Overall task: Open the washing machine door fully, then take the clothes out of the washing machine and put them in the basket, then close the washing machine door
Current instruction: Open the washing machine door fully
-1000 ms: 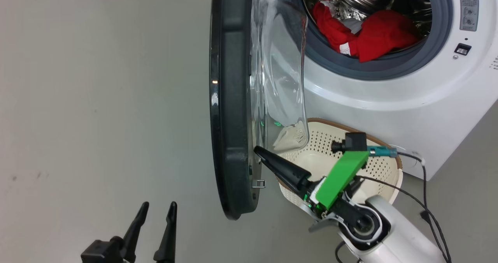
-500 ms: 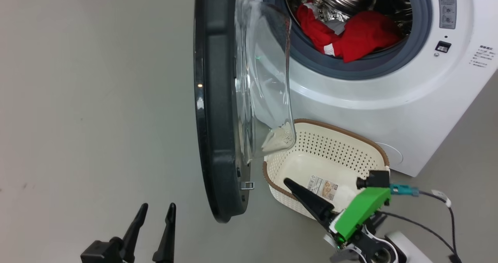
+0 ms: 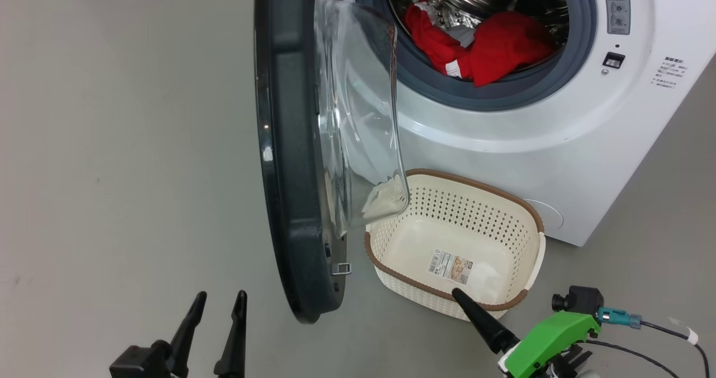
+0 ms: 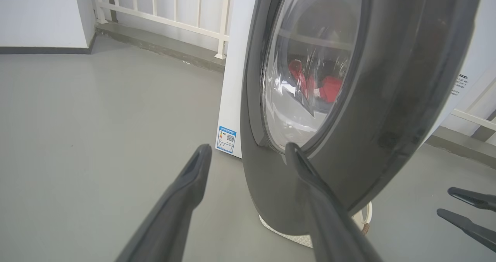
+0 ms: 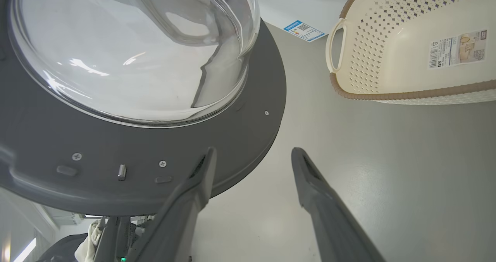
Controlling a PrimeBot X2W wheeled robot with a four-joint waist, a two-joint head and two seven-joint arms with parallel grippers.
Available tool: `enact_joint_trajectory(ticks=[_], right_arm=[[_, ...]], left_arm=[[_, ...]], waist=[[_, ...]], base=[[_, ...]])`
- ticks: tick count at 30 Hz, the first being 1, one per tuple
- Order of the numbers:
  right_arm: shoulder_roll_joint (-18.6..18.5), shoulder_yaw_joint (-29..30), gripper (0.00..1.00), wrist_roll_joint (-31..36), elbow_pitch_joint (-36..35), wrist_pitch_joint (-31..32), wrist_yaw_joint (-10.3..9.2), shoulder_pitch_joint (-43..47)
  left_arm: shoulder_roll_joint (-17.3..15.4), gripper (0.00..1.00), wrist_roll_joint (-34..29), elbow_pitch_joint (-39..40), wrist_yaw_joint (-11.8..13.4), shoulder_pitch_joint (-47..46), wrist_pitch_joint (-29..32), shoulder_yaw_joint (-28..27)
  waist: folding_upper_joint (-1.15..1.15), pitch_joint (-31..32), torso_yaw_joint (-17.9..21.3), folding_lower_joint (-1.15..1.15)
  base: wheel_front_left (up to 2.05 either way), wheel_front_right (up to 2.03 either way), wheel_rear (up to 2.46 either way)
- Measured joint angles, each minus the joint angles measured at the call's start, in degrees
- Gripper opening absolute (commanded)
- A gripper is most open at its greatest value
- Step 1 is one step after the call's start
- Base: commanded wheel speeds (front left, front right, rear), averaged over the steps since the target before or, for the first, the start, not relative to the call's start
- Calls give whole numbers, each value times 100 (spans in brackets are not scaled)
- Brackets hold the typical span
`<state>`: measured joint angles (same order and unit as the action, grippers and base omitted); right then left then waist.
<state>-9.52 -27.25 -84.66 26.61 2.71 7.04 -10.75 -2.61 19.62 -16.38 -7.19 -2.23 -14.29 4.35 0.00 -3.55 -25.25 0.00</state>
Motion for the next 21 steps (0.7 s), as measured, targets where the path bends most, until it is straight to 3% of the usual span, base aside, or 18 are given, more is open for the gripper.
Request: enact_joint_trajectory(ticks=[16, 21], right_arm=[[-530, -1225, 100, 1217, 505, -1590, 0, -52], [-528, -1070, 100, 1887, 689, -1685, 1, -124]], left_arm=[[-10, 100, -9, -7, 0, 2, 0, 2], [-18, 100, -9, -5, 0, 9, 0, -1]], waist=[[0, 44, 70, 0], [0, 62, 96, 0]], base=[[0, 0, 0], [0, 0, 0]])
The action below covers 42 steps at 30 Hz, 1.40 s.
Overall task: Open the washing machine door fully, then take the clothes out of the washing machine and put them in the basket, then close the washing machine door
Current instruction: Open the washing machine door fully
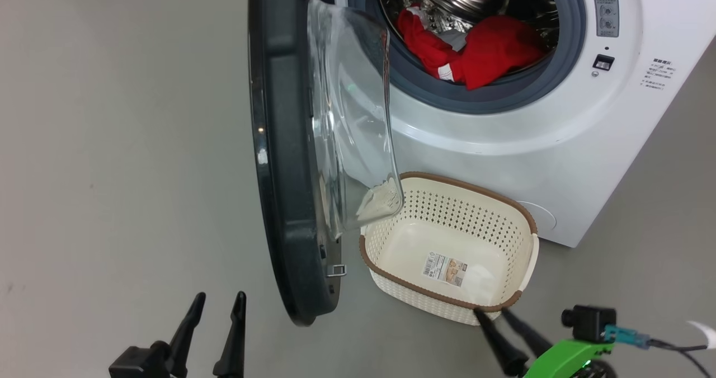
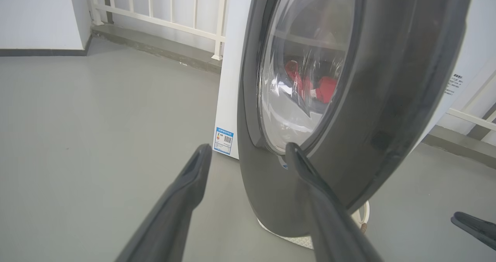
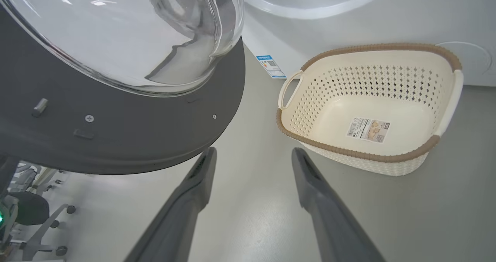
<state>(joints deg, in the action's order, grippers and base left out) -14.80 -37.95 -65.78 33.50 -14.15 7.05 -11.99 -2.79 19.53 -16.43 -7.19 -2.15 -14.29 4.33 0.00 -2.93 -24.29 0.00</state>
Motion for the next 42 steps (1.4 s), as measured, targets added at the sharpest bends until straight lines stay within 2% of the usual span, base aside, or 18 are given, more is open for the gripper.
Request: enact_joint_trajectory(ticks=[4, 8, 19, 29, 42], right_arm=[[80, 731, 100, 1106, -56, 0, 0, 14], [347, 1451, 100, 2105, -309, -7, 0, 271], [881, 2843, 100, 4113, -1201, -8, 1, 970], [1127, 3388, 100, 4832, -1812, -29, 1, 1288], [1187, 3511, 100, 4935, -1858, -32, 1, 1419]], left_arm=[[0, 100, 0, 0, 0, 4, 0, 0], [0, 100, 0, 1, 0, 8, 0, 0], [0, 100, 0, 3, 0, 11, 0, -8], [1, 100, 0, 24, 0, 11, 0, -32], [1, 100, 0, 62, 0, 11, 0, -40]], waist=[[0, 2, 18, 0], [0, 10, 21, 0], [0, -3, 8, 0], [0, 6, 5, 0], [0, -18, 34, 0]], base=[[0, 0, 0], [0, 0, 0], [0, 0, 0], [0, 0, 0], [0, 0, 0]])
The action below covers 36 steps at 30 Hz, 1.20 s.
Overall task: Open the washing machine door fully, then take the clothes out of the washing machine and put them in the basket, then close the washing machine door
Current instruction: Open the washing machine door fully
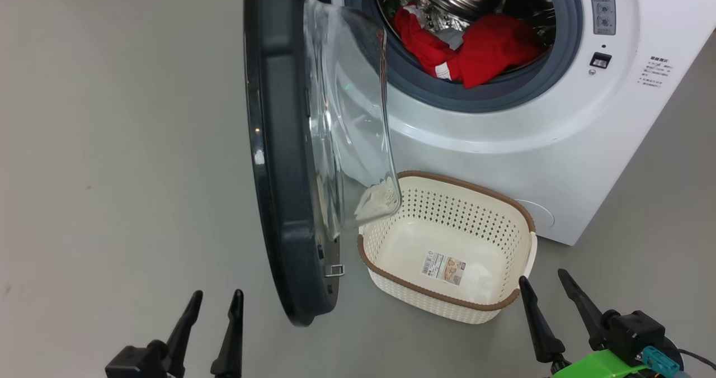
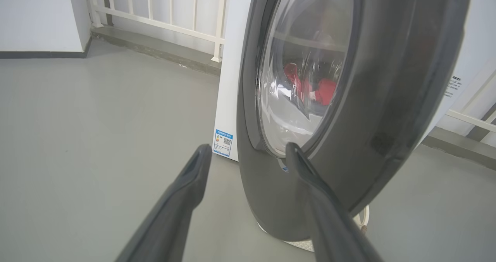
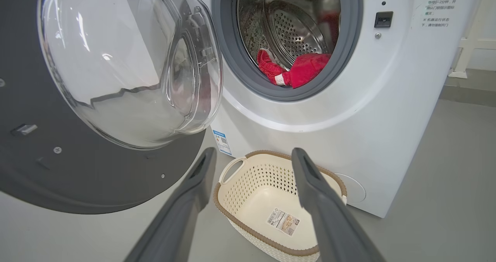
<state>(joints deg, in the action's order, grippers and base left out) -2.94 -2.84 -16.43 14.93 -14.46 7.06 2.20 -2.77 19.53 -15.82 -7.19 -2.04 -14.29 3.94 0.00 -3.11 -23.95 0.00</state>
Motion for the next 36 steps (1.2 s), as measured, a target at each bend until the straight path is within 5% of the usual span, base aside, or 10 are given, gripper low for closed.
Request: enact_joint_trajectory(ticks=[5, 6, 7, 20, 27, 36], right_arm=[[3, 3, 100, 36, -25, 0, 0, 0], [3, 5, 100, 36, -29, 0, 0, 0], [3, 10, 100, 36, -31, 0, 0, 0], [9, -20, 100, -11, -124, -1, 0, -1], [10, -124, 100, -23, -163, -1, 0, -2], [12, -156, 100, -24, -189, -1, 0, -4]], left_arm=[[1, 99, 0, 34, 0, 0, 0, -9], [1, 39, 0, 54, 0, 0, 0, -12], [3, 1, 0, 85, 0, 0, 0, -26], [16, 0, -131, 1602, 0, -219, -2, -274], [21, 0, -240, 2391, 0, -319, -43, 307], [2, 0, -198, 1995, 0, -258, -43, 1171]], waist=[[0, -13, 14, 0], [0, -14, 16, 0], [0, -15, 17, 0], [0, -21, 15, 0], [0, -40, 84, 0], [0, -85, 209, 0]], base=[[0, 0, 0], [0, 0, 0], [0, 0, 0], [0, 0, 0], [0, 0, 0], [0, 0, 0]])
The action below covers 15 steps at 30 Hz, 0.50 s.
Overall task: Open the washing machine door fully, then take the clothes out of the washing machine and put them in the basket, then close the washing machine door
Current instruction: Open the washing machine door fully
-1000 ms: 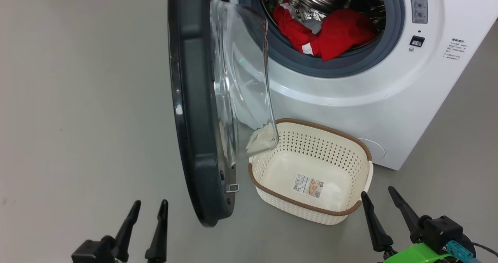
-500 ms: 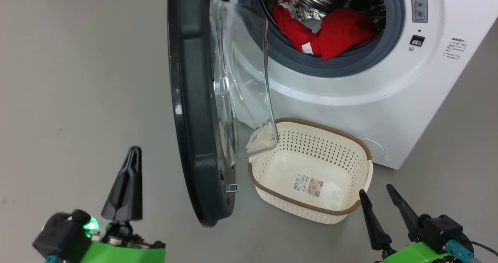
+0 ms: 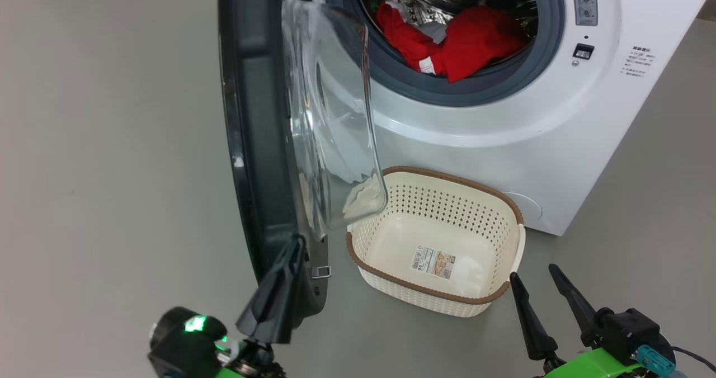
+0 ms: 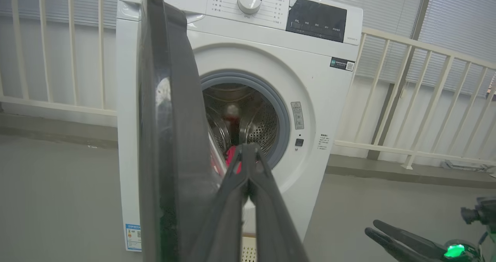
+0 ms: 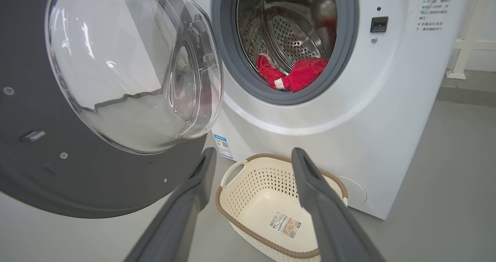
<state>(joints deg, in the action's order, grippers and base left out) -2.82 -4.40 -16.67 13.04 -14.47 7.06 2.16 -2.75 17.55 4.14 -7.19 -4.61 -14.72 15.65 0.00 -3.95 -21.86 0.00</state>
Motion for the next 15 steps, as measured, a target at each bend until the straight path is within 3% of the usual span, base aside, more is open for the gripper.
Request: enact_joint_trajectory(ticks=[15], right_arm=[[-1, 0, 100, 0, -11, 0, 0, -10]], left_arm=[[-113, 0, 502, -1141, 0, -8, 1, 291]], waist=[[0, -129, 149, 0]], base=[[0, 0, 0]])
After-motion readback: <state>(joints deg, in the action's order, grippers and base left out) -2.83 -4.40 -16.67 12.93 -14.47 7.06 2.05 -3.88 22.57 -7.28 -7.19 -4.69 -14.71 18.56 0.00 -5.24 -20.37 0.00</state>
